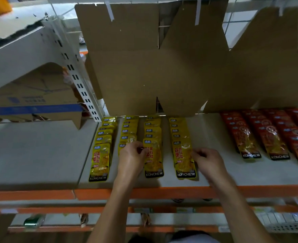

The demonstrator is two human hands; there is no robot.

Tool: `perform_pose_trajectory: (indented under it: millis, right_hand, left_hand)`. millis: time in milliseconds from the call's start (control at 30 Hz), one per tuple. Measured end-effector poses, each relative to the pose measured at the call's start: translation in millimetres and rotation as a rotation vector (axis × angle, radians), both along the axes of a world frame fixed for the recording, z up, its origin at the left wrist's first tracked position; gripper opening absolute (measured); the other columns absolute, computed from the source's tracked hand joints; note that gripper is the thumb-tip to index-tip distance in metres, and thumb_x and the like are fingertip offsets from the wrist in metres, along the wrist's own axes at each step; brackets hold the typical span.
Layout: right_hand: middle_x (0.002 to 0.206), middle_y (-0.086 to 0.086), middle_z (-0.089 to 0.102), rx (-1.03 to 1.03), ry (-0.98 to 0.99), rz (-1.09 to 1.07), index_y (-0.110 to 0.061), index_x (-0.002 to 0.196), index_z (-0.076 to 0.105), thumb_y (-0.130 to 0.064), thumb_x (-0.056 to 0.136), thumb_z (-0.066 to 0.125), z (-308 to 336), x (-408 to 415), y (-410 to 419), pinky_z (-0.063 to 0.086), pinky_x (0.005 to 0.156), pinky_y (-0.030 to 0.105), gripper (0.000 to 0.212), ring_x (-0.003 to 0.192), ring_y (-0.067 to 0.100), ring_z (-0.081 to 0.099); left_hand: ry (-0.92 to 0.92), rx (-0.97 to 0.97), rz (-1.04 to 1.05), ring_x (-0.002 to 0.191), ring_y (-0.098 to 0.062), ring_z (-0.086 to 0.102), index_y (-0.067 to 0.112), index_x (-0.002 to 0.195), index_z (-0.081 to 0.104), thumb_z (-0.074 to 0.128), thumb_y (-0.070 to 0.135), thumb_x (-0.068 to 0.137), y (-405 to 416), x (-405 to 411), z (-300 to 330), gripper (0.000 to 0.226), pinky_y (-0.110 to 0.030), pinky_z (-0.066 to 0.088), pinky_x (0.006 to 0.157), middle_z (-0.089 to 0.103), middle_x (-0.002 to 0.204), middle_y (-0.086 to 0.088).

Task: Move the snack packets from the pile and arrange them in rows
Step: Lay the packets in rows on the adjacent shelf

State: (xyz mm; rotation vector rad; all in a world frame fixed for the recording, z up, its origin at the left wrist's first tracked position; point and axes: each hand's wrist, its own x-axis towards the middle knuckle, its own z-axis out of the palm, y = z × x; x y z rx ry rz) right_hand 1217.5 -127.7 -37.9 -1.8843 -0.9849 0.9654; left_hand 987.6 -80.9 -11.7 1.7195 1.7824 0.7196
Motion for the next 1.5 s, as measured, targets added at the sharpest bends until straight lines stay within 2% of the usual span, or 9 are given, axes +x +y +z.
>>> perform_pose_trajectory:
  millis: [67, 167, 267, 567, 800, 1033, 1167, 1333, 1500]
  right_hand:
    - [0.083, -0.004, 0.074, 0.000, 0.009, 0.001, -0.026, 0.079, 0.072, -0.032, 0.093, 0.064, 0, 2, 0, 0.055, 0.079, 0.039, 0.017, 0.083, 0.016, 0.068]
    - [0.083, -0.006, 0.073, 0.007, 0.014, -0.003, -0.025, 0.082, 0.072, -0.034, 0.093, 0.064, -1, 4, 1, 0.054, 0.076, 0.036, 0.016, 0.082, 0.015, 0.068]
    - [0.079, -0.007, 0.071, 0.012, 0.007, 0.000, -0.028, 0.082, 0.070, -0.035, 0.092, 0.064, -2, 4, 0, 0.046, 0.065, 0.030, 0.014, 0.076, 0.016, 0.067]
    - [0.081, -0.007, 0.071, 0.008, -0.057, 0.019, -0.023, 0.089, 0.071, -0.033, 0.092, 0.064, -3, 5, -2, 0.046, 0.064, 0.028, 0.012, 0.077, 0.011, 0.066]
    - [0.080, -0.011, 0.068, -0.005, -0.126, 0.039, -0.026, 0.089, 0.068, -0.031, 0.092, 0.063, -1, 5, -2, 0.044, 0.061, 0.023, 0.008, 0.076, 0.005, 0.063]
    - [0.077, -0.006, 0.071, -0.014, -0.088, 0.007, -0.023, 0.090, 0.071, -0.032, 0.091, 0.065, -4, 5, -1, 0.052, 0.063, 0.029, 0.012, 0.071, 0.013, 0.068]
    - [0.078, -0.006, 0.071, -0.017, -0.082, 0.005, -0.022, 0.090, 0.071, -0.032, 0.091, 0.064, -3, 5, -1, 0.058, 0.071, 0.037, 0.012, 0.073, 0.014, 0.069]
    - [0.079, -0.006, 0.070, -0.001, -0.093, 0.005, -0.024, 0.088, 0.068, -0.029, 0.092, 0.064, 2, 2, -4, 0.055, 0.068, 0.033, 0.007, 0.073, 0.013, 0.067]
    - [0.079, -0.006, 0.069, -0.019, -0.098, 0.000, -0.021, 0.093, 0.069, -0.029, 0.092, 0.064, 5, 1, -4, 0.053, 0.065, 0.029, 0.010, 0.072, 0.012, 0.067]
  left_hand:
    - [0.009, 0.019, 0.013, 0.076, -0.008, 0.063, 0.014, 0.104, 0.073, 0.068, 0.026, 0.092, 1, 2, -3, 0.017, -0.009, 0.039, 0.056, 0.071, 0.089, 0.002]
    - [-0.001, 0.045, 0.040, 0.088, -0.014, 0.068, 0.013, 0.109, 0.071, 0.072, 0.023, 0.089, 2, 4, -5, 0.023, -0.030, 0.055, 0.074, 0.074, 0.098, -0.001]
    - [0.012, 0.077, 0.041, 0.090, -0.016, 0.069, 0.013, 0.110, 0.071, 0.072, 0.022, 0.088, 2, 6, -7, 0.023, -0.038, 0.058, 0.080, 0.074, 0.098, -0.002]
    - [0.067, 0.104, 0.048, 0.089, -0.022, 0.069, 0.011, 0.106, 0.071, 0.072, 0.020, 0.089, 3, 9, -11, 0.020, -0.041, 0.057, 0.080, 0.074, 0.097, -0.006]
    - [0.093, 0.114, 0.056, 0.087, -0.022, 0.069, 0.010, 0.106, 0.070, 0.071, 0.020, 0.089, 1, 12, -11, 0.019, -0.037, 0.056, 0.076, 0.074, 0.097, -0.006]
    - [0.103, 0.138, 0.041, 0.087, -0.021, 0.068, 0.010, 0.107, 0.069, 0.070, 0.019, 0.091, -2, 13, -10, 0.018, -0.039, 0.057, 0.077, 0.073, 0.097, -0.006]
    - [0.116, 0.136, 0.036, 0.088, -0.022, 0.068, 0.010, 0.109, 0.069, 0.069, 0.018, 0.091, -2, 13, -10, 0.019, -0.039, 0.056, 0.077, 0.073, 0.098, -0.007]
    - [0.098, 0.116, 0.039, 0.089, -0.023, 0.069, 0.011, 0.112, 0.069, 0.070, 0.017, 0.090, -3, 13, -11, 0.023, -0.042, 0.057, 0.078, 0.073, 0.100, -0.009]
    - [0.100, 0.111, 0.050, 0.090, -0.022, 0.068, 0.011, 0.116, 0.067, 0.068, 0.017, 0.092, -5, 13, -9, 0.024, -0.039, 0.057, 0.079, 0.072, 0.103, -0.007]
